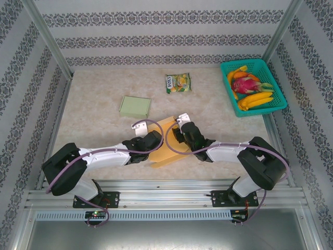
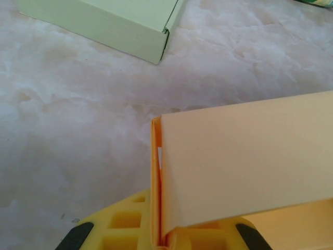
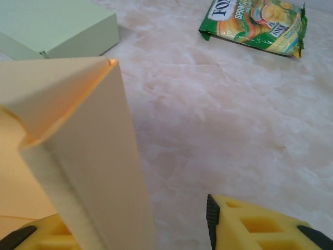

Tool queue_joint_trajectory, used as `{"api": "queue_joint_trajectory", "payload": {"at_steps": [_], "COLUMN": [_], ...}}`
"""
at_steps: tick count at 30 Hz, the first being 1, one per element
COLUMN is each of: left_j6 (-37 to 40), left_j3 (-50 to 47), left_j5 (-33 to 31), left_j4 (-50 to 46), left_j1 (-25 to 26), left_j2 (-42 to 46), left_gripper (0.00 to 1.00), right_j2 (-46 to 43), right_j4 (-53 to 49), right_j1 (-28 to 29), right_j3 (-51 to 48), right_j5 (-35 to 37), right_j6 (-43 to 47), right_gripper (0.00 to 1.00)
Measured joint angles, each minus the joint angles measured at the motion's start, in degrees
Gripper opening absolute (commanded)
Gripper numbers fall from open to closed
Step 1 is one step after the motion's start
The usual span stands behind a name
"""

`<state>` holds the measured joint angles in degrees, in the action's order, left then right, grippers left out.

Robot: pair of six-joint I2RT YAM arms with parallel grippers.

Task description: Fold the paper box

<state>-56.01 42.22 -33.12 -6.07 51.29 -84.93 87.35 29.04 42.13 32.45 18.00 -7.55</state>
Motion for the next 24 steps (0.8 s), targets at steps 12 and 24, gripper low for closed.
{"api": "queue_joint_trajectory", "payload": {"at_steps": [12, 24], "left_j6": [0.0, 0.1], "left_j3": [-0.4, -0.4], "left_j5": [-0.1, 1.4], "left_j4": [-1.2, 1.4], "left_j1": [0.0, 0.1], "left_j2": [0.5, 1.0], "left_gripper": [0.0, 0.0], "right_j2": [0.7, 2.1], "right_j4": [0.7, 2.1], "right_j1": [0.5, 6.4], "right_j3": [3.7, 4.4], "right_j5": [-0.9, 19.6], "right_j6": [1.4, 7.3], "right_gripper": [0.34, 0.37]}}
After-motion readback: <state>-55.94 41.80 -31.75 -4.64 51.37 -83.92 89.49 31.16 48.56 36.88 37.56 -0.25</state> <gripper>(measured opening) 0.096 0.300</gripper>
